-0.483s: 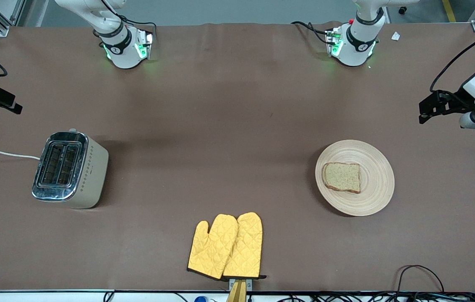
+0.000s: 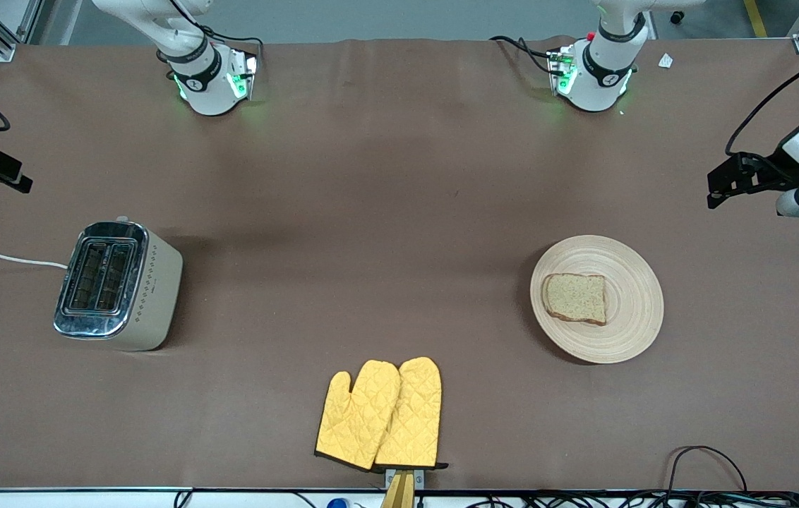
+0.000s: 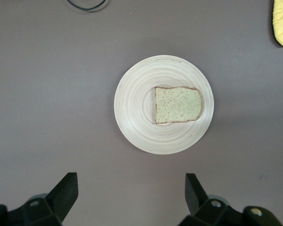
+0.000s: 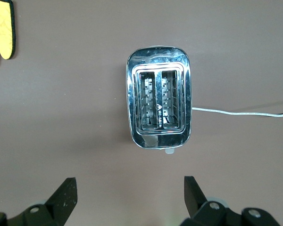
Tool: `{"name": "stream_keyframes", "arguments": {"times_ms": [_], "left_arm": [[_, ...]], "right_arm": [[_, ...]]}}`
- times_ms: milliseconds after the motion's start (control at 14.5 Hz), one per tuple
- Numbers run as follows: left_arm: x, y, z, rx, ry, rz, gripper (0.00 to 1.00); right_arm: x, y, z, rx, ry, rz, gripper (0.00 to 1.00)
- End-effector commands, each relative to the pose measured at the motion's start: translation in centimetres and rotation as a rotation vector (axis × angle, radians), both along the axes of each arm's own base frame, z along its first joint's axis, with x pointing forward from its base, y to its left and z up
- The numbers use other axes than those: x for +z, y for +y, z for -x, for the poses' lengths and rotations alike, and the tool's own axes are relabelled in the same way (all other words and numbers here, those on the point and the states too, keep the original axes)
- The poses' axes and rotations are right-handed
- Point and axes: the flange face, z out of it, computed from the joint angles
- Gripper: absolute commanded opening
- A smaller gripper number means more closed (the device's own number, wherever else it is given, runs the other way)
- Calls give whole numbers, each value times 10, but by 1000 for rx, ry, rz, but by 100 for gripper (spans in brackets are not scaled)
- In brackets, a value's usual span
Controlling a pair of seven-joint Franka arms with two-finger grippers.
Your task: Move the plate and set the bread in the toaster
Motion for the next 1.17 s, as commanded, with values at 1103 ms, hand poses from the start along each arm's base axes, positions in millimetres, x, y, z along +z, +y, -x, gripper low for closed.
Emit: {"name": "stream_keyframes", "arguments": {"times_ms": [1103], "left_arm": [[-419,211,-69,36,268,702,100]], "right_arm": [[-58,1,-11,-3,-21,3,100]]}}
